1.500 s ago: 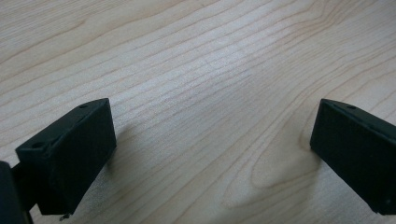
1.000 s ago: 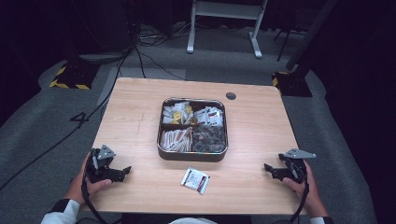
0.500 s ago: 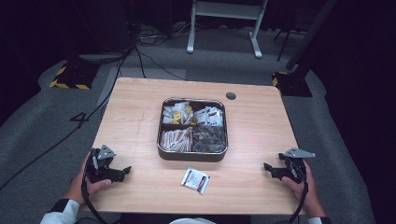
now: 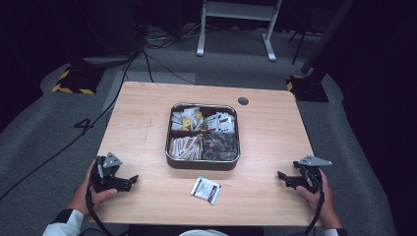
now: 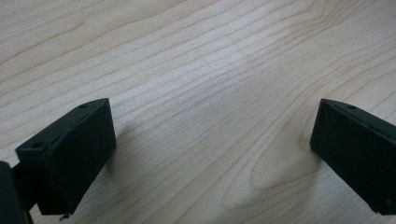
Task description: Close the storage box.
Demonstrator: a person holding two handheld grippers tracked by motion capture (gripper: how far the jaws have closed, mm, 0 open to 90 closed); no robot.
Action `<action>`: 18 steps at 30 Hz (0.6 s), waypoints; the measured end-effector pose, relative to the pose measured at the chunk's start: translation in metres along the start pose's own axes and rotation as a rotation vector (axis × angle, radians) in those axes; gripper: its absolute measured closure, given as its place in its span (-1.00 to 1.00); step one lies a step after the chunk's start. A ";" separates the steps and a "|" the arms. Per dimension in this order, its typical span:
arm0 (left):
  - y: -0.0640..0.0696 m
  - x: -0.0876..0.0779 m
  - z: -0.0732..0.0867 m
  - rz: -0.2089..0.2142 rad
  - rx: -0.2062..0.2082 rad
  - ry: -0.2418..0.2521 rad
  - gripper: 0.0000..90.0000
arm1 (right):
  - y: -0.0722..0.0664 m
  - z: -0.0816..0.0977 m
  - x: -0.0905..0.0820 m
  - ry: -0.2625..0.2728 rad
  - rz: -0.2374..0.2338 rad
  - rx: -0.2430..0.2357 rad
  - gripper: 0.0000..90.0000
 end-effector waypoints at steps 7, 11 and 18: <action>0.000 0.000 0.000 0.000 -0.003 0.001 -0.99 | 0.000 0.000 0.000 0.000 0.000 0.000 -0.67; 0.000 0.000 0.000 0.000 -0.004 0.002 -0.99 | 0.000 0.000 0.000 0.000 0.000 0.000 -0.67; 0.000 0.000 0.000 -0.002 -0.002 0.002 -0.99 | 0.000 0.000 0.000 0.000 0.000 0.000 -0.68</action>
Point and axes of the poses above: each handheld gripper's, and its own axes: x roughly forward along the jaws, z roughly out of its underside, y roughly to its right, the point moved 1 cm from there along x, roughly forward along the jaws, and after that the axes turned 8 degrees about y, right-handed, at the moved point
